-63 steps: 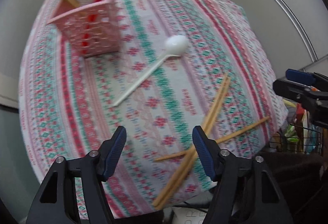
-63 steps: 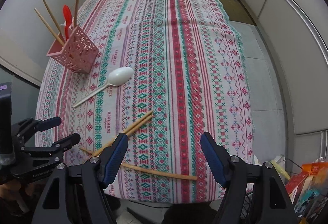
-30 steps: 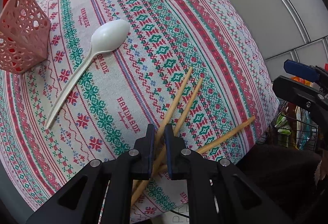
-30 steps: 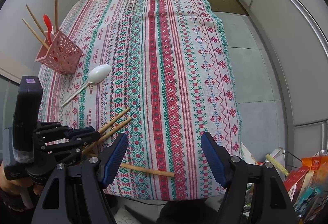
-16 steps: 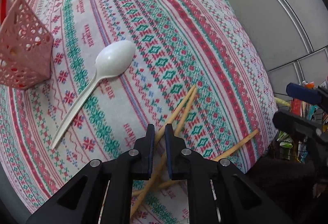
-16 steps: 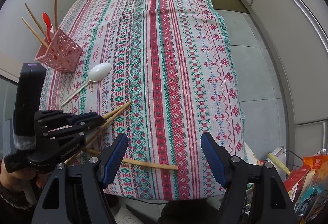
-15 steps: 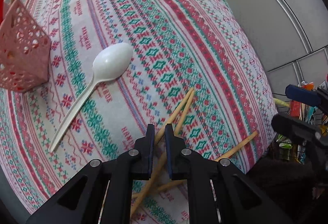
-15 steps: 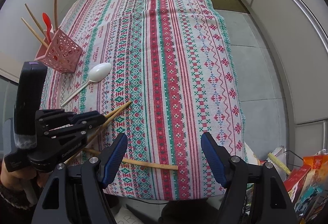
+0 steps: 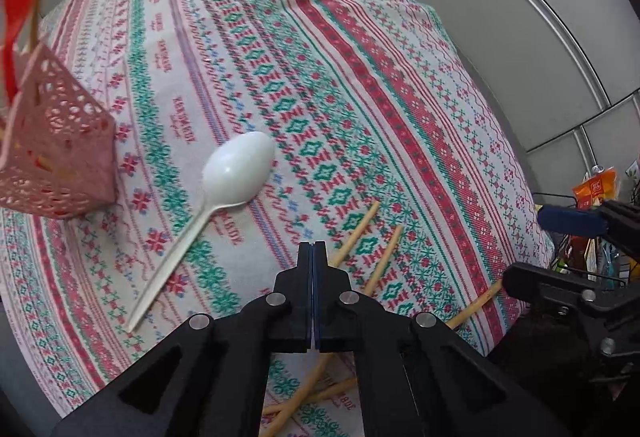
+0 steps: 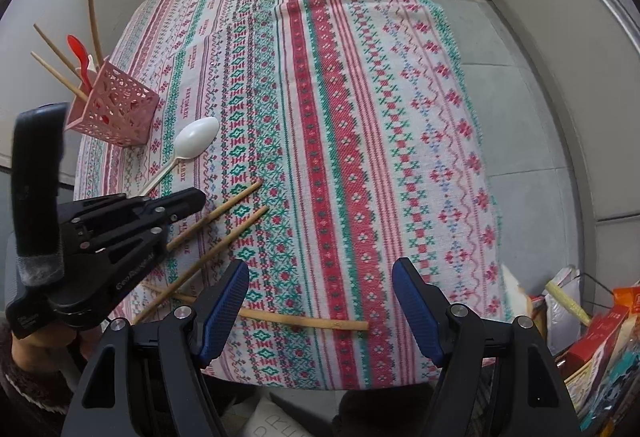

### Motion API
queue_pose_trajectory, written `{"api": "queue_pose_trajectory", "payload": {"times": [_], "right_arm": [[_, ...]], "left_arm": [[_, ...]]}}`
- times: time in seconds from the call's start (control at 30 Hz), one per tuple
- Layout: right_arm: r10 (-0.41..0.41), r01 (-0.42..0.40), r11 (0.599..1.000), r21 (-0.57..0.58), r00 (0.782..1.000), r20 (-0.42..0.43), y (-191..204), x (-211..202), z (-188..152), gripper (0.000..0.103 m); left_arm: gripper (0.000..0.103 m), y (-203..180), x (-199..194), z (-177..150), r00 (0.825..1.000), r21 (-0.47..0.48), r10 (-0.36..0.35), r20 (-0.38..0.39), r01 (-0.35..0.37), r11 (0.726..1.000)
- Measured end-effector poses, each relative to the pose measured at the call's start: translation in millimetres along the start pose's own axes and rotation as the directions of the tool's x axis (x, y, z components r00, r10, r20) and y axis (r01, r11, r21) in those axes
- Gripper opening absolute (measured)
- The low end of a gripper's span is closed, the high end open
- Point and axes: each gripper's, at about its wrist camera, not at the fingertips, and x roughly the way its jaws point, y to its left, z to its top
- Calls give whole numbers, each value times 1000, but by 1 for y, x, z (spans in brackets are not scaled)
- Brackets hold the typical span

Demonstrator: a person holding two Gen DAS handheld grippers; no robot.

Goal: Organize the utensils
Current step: 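Lift the chopstick upright with the left gripper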

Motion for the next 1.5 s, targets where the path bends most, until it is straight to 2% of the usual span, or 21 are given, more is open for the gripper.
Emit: {"api": "queue_pose_trajectory", "payload": {"times": [0.17,0.27,0.43,0.6,0.83,0.9,0.97,1.0,1.03,1.1,1.17,1.33,1.43,1.5], "right_arm": [[69,-67,997,32,995,-72,10,21,4,75],[90,-86,995,50,993,-82,14,26,7,75],[66,-61,996,61,995,-74,12,26,10,75],[30,-24,997,80,997,-71,-3,25,10,75],[25,-18,996,86,997,-76,-14,25,12,75],[29,-23,996,84,997,-73,-15,24,12,75],[31,-25,996,85,997,-70,-17,21,12,75],[31,-25,996,85,997,-69,-17,21,12,75],[31,-26,996,85,997,-67,-16,21,12,75],[30,-25,996,86,997,-66,-17,21,11,75],[30,-24,996,87,997,-67,-18,21,11,75],[36,-30,996,82,996,-78,-12,26,11,76],[46,-39,996,76,995,-92,-5,31,11,75],[49,-42,997,70,994,-95,0,32,12,75]], "left_arm": [[0,18,-21,-7,999,-13,-24,34,24,1000],[0,21,-24,-19,998,32,-43,37,42,999],[2,14,-13,-22,999,104,-37,-19,39,994],[2,-3,6,-14,997,137,-25,-67,35,990],[29,-18,14,-4,997,145,-33,-64,42,989],[30,-20,15,-2,998,148,-24,-56,32,988],[26,-22,16,1,999,148,-13,-47,20,989],[20,-23,17,2,999,149,4,-44,3,989],[9,-23,17,3,999,148,15,-41,-8,989],[9,-24,20,10,999,127,6,-43,0,992],[0,-19,15,13,1000,111,15,-21,-12,994],[0,-2,-1,15,999,70,34,12,-34,997],[0,8,-12,12,1000,57,12,19,-13,998],[0,9,-17,7,999,88,-10,33,7,996]]}}
